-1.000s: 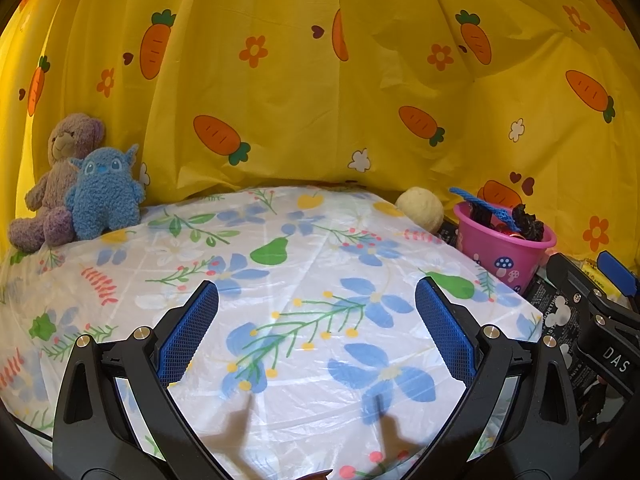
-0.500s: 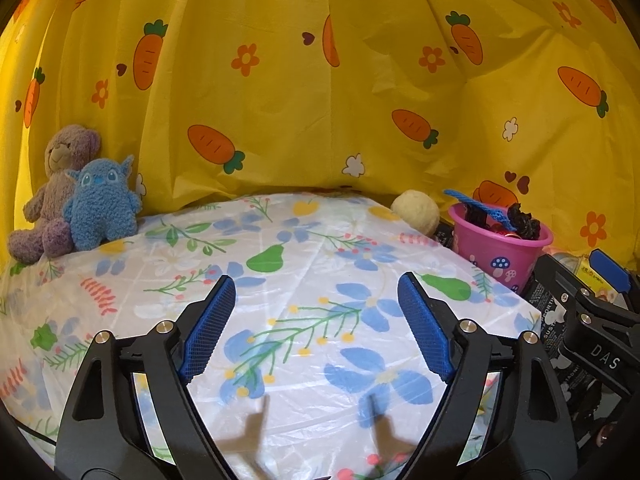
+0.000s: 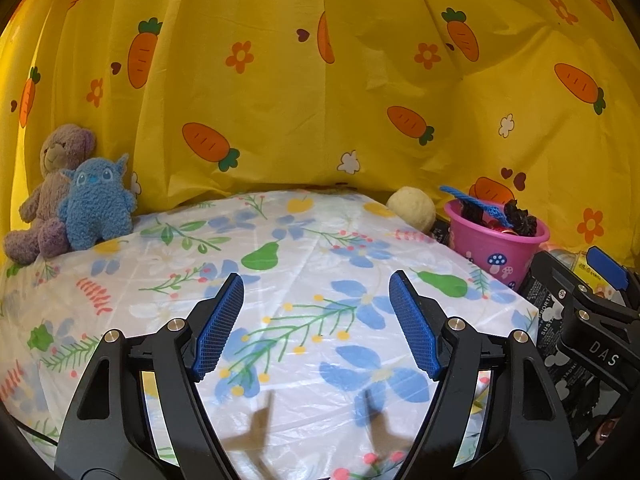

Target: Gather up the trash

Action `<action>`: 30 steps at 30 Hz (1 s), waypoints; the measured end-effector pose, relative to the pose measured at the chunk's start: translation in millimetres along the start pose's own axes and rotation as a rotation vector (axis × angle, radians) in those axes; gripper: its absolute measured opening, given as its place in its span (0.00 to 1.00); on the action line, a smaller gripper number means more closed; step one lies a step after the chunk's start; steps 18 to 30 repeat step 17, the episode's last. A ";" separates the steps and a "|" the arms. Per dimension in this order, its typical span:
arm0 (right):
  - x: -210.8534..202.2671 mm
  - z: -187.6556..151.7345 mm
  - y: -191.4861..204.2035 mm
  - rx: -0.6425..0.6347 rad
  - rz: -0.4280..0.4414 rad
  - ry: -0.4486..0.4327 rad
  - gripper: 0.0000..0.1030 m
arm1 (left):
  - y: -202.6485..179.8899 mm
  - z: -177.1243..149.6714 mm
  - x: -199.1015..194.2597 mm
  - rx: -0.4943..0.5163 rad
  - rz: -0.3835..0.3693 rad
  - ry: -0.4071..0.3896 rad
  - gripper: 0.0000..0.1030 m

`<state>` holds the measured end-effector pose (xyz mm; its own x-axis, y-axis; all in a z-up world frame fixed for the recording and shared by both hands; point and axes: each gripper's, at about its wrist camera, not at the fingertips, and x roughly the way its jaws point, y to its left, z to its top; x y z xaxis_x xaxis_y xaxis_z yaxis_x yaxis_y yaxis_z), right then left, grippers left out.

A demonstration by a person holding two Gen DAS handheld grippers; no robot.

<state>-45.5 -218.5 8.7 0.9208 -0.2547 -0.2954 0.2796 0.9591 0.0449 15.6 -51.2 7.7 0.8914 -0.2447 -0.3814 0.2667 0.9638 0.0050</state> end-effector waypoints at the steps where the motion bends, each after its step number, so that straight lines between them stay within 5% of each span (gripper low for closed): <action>1: 0.0 0.2 0.3 0.000 -0.001 0.000 0.95 | 0.6 0.2 -0.1 -0.001 0.001 -0.001 0.72; 11: -2.0 -0.4 0.2 -0.001 0.004 0.000 0.95 | 7.5 -0.5 -2.5 -0.015 0.050 -0.017 0.84; 30: -1.5 0.3 -0.5 0.000 0.003 0.001 0.95 | 13.2 -1.2 -3.2 -0.032 0.094 -0.013 0.85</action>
